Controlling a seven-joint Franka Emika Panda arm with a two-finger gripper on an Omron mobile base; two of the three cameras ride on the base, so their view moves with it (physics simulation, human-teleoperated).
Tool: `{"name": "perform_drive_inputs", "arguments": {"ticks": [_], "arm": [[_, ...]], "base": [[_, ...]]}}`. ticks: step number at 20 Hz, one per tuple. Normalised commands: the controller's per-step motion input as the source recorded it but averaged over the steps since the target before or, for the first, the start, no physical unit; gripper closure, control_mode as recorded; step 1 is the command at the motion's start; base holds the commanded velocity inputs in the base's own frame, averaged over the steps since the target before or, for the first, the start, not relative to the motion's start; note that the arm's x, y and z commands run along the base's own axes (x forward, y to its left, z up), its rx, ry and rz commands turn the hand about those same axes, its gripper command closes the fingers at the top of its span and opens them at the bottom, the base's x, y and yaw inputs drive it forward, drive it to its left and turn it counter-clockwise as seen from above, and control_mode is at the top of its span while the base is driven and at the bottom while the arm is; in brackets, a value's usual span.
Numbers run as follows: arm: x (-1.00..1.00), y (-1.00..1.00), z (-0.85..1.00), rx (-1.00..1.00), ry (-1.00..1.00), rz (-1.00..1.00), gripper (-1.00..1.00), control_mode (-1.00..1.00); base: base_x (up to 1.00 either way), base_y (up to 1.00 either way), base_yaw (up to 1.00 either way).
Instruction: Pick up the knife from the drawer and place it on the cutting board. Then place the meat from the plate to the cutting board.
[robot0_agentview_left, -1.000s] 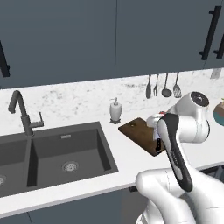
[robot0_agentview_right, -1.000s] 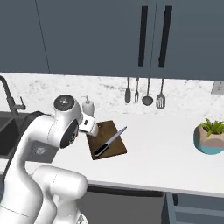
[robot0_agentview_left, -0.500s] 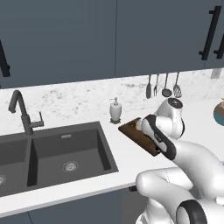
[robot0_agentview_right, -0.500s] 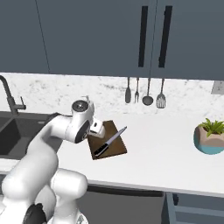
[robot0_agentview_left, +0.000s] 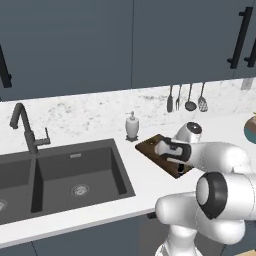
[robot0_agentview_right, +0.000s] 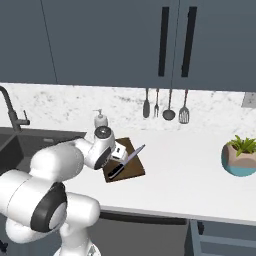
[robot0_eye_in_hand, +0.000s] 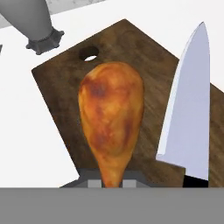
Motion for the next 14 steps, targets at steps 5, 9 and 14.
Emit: {"name": "perform_drive_inputs", "arguments": {"ticks": [5, 9, 14], "arm": [[0.47, -0.06, -0.24, 0.00, 0.07, 0.00, -1.00, -1.00], [0.48, 0.00, -0.03, 0.00, 0.07, 0.00, -1.00, -1.00], [-0.27, -0.02, 0.31, 0.00, -0.04, 0.00, -1.00, -1.00]], "base": [[0.00, 0.00, 0.00], [0.00, 0.00, 0.00], [0.00, 0.00, 0.00]]}}
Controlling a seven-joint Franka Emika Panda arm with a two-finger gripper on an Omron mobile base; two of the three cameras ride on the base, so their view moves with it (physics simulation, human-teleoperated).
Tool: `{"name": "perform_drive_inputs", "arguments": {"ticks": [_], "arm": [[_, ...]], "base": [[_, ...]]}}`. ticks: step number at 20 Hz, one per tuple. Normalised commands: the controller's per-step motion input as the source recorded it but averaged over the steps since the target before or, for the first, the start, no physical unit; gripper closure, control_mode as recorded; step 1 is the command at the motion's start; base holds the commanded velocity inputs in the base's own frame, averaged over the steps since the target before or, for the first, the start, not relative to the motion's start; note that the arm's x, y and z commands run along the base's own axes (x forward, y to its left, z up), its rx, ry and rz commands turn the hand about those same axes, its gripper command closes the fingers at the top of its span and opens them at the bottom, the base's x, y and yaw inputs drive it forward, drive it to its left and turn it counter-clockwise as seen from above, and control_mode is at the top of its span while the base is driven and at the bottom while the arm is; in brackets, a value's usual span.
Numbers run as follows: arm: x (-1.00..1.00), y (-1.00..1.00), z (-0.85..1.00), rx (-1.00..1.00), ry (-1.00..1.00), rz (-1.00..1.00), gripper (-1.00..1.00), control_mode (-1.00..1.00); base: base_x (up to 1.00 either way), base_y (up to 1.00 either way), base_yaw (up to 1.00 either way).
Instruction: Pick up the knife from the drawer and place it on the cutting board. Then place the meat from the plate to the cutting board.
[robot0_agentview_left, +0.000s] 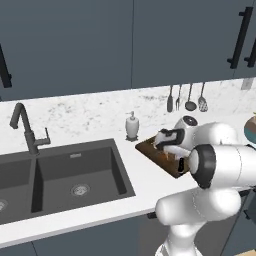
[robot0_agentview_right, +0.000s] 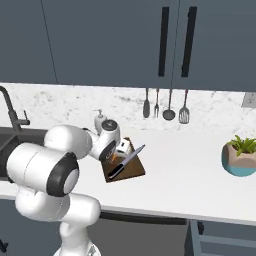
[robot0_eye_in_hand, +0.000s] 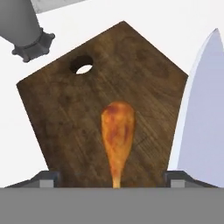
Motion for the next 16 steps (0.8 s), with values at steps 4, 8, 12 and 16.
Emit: {"name": "perform_drive_inputs", "arguments": {"ticks": [4, 8, 12, 16], "arm": [[-1.00, -0.09, 0.86, 0.00, -0.29, 0.00, -1.00, -1.00], [-1.00, -0.06, 1.00, 0.00, -0.34, 0.00, -1.00, -1.00], [-0.97, -0.03, 1.00, 0.01, -0.16, 0.00, -1.00, -1.00], [-0.91, -0.01, 1.00, 0.07, 0.10, 0.00, -1.00, -1.00]], "base": [[0.00, 0.00, 0.00], [0.00, 0.00, 0.00], [0.00, 0.00, 0.00], [0.00, 0.00, 0.00]]}}
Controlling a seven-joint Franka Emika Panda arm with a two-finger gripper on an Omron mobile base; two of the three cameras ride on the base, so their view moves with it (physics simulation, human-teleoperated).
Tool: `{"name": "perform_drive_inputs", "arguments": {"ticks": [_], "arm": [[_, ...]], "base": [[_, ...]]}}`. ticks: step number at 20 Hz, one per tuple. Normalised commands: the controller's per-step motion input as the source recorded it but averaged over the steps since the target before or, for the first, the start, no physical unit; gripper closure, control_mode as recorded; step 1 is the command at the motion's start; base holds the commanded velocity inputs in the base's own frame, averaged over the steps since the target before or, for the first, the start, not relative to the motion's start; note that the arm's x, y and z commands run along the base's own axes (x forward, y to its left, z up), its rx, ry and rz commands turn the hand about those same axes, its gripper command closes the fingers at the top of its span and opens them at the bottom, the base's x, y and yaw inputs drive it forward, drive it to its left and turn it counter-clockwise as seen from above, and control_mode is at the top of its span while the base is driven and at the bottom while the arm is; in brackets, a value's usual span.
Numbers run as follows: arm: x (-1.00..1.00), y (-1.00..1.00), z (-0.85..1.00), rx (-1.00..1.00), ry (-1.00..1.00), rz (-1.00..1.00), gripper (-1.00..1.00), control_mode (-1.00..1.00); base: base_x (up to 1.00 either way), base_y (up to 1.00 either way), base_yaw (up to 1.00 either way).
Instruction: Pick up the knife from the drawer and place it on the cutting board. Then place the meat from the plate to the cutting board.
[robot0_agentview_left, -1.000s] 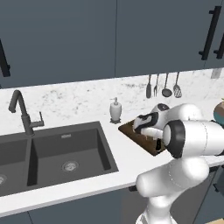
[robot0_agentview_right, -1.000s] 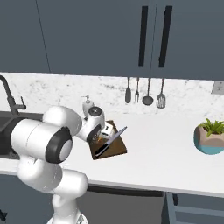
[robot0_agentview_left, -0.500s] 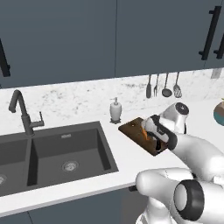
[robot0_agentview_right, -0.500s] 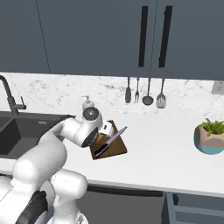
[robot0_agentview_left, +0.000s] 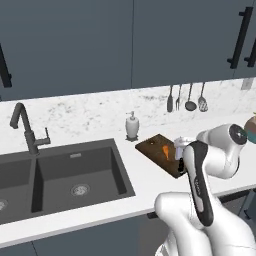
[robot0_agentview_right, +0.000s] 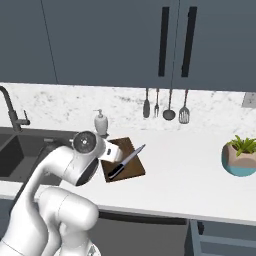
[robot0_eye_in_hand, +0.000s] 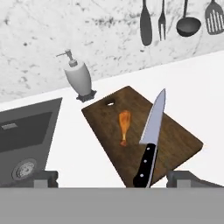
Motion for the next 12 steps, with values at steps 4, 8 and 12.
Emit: {"name": "perform_drive_inputs", "arguments": {"ticks": [4, 8, 12], "arm": [[-0.96, 0.00, 1.00, 0.12, 0.32, 0.00, -1.00, -1.00], [-0.98, 0.00, 0.94, 0.10, 0.36, 0.00, -1.00, -1.00], [-1.00, 0.00, 0.18, 0.01, 0.25, 0.00, -1.00, -1.00]], "base": [[0.00, 0.00, 0.00], [0.00, 0.00, 0.00], [0.00, 0.00, 0.00]]}}
